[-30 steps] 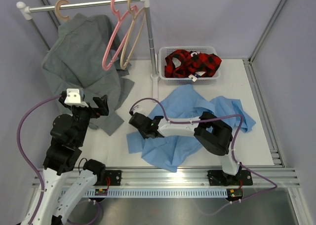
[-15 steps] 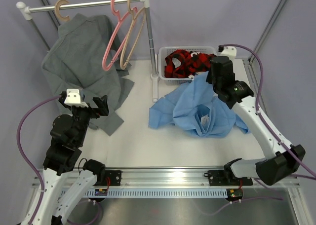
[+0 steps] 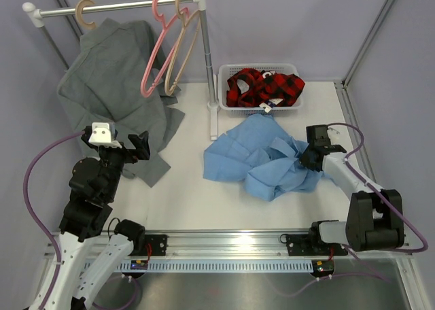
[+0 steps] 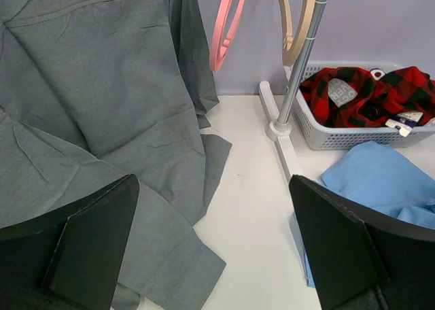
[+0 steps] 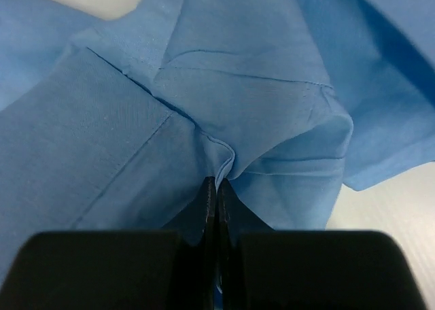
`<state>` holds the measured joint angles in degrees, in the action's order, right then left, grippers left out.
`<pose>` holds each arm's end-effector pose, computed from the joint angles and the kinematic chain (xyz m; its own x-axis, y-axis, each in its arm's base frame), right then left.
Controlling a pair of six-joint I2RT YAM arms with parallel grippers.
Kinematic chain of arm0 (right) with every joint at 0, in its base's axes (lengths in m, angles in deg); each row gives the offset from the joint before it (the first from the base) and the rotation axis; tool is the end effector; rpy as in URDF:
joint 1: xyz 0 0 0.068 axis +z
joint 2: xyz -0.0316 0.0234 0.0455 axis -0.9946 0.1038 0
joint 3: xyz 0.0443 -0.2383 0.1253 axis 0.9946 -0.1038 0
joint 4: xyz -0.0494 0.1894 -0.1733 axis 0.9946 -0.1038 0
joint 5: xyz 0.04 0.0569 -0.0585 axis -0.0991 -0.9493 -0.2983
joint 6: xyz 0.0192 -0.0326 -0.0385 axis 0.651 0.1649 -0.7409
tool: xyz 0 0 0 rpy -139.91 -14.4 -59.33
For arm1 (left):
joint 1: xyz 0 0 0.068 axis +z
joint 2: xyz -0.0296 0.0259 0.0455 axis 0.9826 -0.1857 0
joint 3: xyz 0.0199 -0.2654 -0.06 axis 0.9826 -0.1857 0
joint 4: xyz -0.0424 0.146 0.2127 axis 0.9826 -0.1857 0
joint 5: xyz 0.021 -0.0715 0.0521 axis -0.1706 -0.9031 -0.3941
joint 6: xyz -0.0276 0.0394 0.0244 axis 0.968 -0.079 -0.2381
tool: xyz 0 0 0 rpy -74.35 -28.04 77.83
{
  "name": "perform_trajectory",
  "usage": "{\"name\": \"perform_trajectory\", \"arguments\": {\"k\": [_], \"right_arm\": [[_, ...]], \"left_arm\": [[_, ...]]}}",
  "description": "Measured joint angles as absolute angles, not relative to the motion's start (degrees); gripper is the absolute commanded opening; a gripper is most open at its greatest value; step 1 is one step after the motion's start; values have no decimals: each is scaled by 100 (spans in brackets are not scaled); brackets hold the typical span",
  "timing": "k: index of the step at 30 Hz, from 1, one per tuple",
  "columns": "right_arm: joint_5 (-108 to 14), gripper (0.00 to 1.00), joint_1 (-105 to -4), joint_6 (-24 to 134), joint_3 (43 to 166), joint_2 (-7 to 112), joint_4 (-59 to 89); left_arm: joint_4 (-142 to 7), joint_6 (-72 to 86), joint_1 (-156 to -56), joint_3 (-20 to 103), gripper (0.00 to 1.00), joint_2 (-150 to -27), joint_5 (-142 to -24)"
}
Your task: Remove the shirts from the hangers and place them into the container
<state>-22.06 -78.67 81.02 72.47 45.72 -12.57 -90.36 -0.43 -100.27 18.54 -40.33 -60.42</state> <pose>0.2455 0.0126 0.2030 -0.6782 0.4581 -0.5747 0.5138 0.8546 0.0749 0.0952 -0.0269 0.3833 0.0083 -0.0859 -0.9963 0.1126 0.9900 -0.0844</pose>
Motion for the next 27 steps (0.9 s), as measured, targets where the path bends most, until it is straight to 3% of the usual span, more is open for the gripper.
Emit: {"name": "perform_trajectory", "arguments": {"k": [1, 2, 5, 6, 8, 14, 19, 27], "right_arm": [[-2348, 15, -7902, 8169, 7215, 4672, -1207], [-2438, 33, -7909, 8202, 7206, 4736, -1156], [-2661, 66, -7909, 8307, 7212, 4696, -1023], [-2667, 84, -7909, 8327, 7212, 4602, -1008], [-2606, 93, -7913, 8375, 7234, 4331, -1051], [-2313, 98, -8167, 8467, 7348, 3341, -1185], [-2152, 99, -9111, 8609, 7300, 2762, -1305], [-2681, 97, -11021, 8967, 6638, 3370, -1054]], "left_arm": [[-9036, -43, -10025, 1854, 99, -4033, -6048], [-9036, -43, -10023, 1854, 99, -4033, -6059], [-9036, -43, -10023, 1854, 99, -4033, -6081], [-9036, -43, -10023, 1854, 99, -4033, -6085], [-9036, -43, -10023, 1854, 99, -4033, -6096], [-9036, -43, -10023, 1854, 99, -4031, -6129], [-9034, -12, -10023, 1854, 99, -4022, -6195], [-9036, 60, -10023, 1854, 99, -3985, -6324]]}}
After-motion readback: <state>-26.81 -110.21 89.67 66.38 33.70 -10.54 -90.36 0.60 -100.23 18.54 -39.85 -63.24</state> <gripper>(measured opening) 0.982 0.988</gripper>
